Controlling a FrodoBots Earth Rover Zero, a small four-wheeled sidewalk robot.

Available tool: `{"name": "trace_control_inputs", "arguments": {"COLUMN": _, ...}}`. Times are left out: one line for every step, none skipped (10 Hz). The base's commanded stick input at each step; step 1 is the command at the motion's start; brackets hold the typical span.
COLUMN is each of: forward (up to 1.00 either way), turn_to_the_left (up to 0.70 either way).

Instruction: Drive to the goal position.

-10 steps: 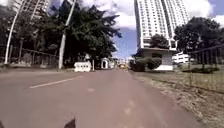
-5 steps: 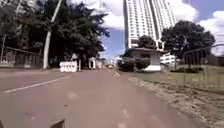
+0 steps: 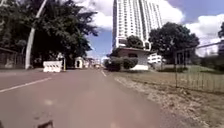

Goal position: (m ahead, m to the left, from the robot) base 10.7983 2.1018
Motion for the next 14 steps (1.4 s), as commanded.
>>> {"name": "trace_control_inputs", "arguments": {"forward": 0.70, "turn_to_the_left": 0.00}}
{"name": "trace_control_inputs", "arguments": {"forward": 0.70, "turn_to_the_left": 0.00}}
{"name": "trace_control_inputs", "arguments": {"forward": 0.70, "turn_to_the_left": 0.00}}
{"name": "trace_control_inputs", "arguments": {"forward": 0.70, "turn_to_the_left": 0.00}}
{"name": "trace_control_inputs", "arguments": {"forward": 0.70, "turn_to_the_left": 0.00}}
{"name": "trace_control_inputs", "arguments": {"forward": 0.70, "turn_to_the_left": 0.00}}
{"name": "trace_control_inputs", "arguments": {"forward": 0.70, "turn_to_the_left": 0.28}}
{"name": "trace_control_inputs", "arguments": {"forward": 0.70, "turn_to_the_left": 0.35}}
{"name": "trace_control_inputs", "arguments": {"forward": 0.70, "turn_to_the_left": 0.35}}
{"name": "trace_control_inputs", "arguments": {"forward": 0.70, "turn_to_the_left": 0.23}}
{"name": "trace_control_inputs", "arguments": {"forward": 0.70, "turn_to_the_left": 0.00}}
{"name": "trace_control_inputs", "arguments": {"forward": 0.70, "turn_to_the_left": 0.00}}
{"name": "trace_control_inputs", "arguments": {"forward": 0.70, "turn_to_the_left": 0.00}}
{"name": "trace_control_inputs", "arguments": {"forward": 0.70, "turn_to_the_left": 0.00}}
